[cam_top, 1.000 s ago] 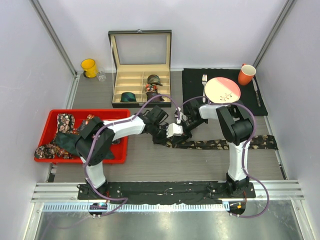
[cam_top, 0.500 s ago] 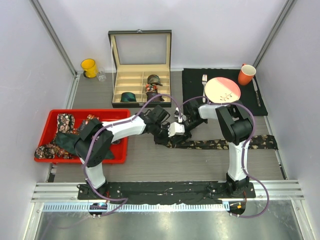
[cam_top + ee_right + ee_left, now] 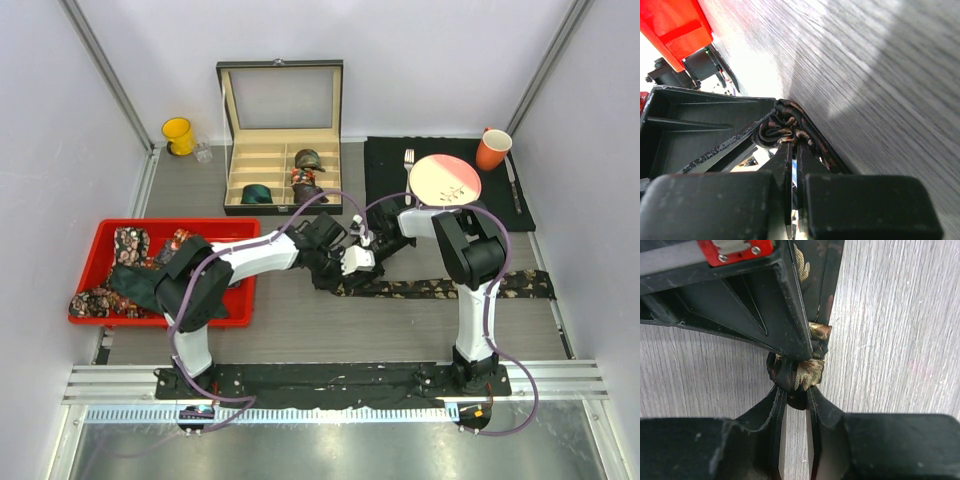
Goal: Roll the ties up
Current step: Roll the tie at the center of the board.
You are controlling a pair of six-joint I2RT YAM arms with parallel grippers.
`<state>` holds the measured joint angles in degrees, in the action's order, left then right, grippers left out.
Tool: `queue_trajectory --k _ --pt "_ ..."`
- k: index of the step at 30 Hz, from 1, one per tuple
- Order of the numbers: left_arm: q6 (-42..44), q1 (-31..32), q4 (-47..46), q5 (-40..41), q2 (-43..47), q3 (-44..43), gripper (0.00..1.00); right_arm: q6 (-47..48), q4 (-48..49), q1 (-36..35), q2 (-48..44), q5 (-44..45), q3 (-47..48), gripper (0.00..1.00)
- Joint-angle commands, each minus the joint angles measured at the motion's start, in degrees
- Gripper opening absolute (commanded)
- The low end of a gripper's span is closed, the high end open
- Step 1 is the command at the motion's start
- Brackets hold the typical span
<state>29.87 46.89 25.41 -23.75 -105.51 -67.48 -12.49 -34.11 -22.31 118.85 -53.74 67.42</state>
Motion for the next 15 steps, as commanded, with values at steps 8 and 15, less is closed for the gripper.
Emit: queue_trajectory --k 8,15 --pt "2.83 -1.98 -2.20 -2.09 7.68 5.35 0.64 4.49 4.14 -1.07 1.04 13.31 -0.53 0.01" --pt "-0.87 -0.31 -7.56 -2.79 6.29 1.83 0.72 4.76 3.87 -1.86 1.03 12.95 0.52 0.01"
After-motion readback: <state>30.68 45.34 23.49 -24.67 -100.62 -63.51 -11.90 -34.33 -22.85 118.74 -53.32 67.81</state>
